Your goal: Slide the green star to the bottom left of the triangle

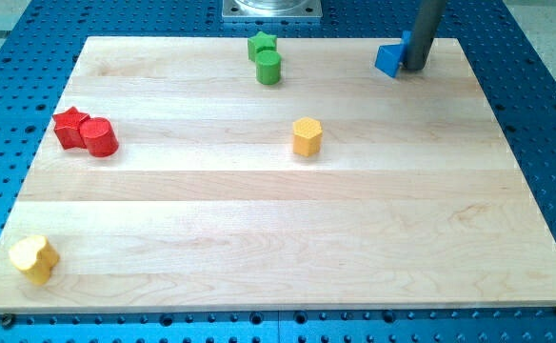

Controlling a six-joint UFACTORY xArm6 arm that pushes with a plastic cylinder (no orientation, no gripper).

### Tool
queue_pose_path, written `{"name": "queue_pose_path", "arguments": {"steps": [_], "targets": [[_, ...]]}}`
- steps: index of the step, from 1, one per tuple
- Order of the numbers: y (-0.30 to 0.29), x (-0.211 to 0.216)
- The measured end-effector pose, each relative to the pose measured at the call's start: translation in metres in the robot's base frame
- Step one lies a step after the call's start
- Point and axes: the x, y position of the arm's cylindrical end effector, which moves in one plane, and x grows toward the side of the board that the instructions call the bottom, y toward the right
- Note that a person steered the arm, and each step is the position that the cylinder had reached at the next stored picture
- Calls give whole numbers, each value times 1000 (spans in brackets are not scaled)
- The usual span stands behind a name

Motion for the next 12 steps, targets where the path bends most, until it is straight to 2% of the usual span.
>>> {"name": "queue_pose_path", "arguments": {"steps": [2,3,5,6,8,10,12], "targets": [[-13,22],[-24,97],[-191,72],[-247,74],[-248,74],[-332,46],[-337,-35]]}}
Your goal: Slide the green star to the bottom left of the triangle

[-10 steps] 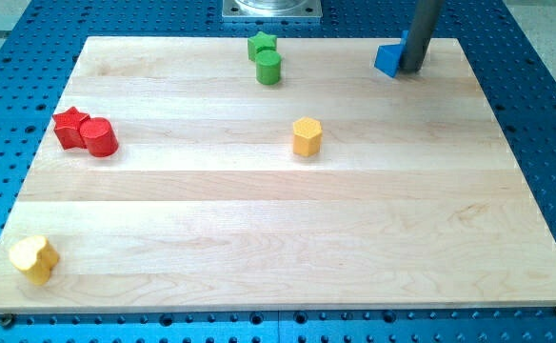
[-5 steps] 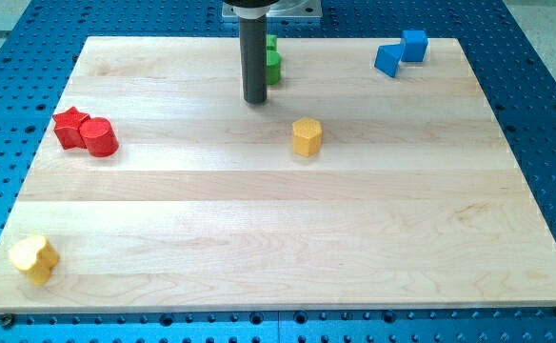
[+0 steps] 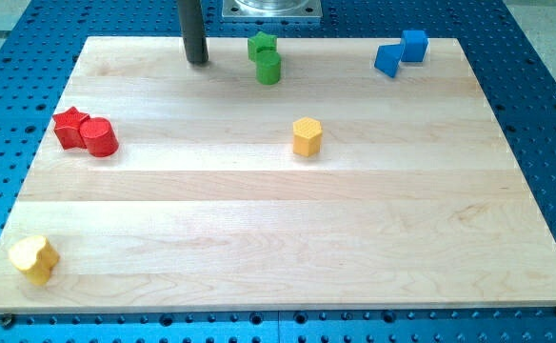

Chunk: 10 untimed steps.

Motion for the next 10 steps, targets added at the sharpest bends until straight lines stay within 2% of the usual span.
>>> {"name": "queue_pose_path", "arguments": {"steps": [1,3,4,5,6,8,9,10], "targets": [[28,-19],[124,24],[124,8],[164,20],[175,55],[181,17],[183,18],[194,58]]}}
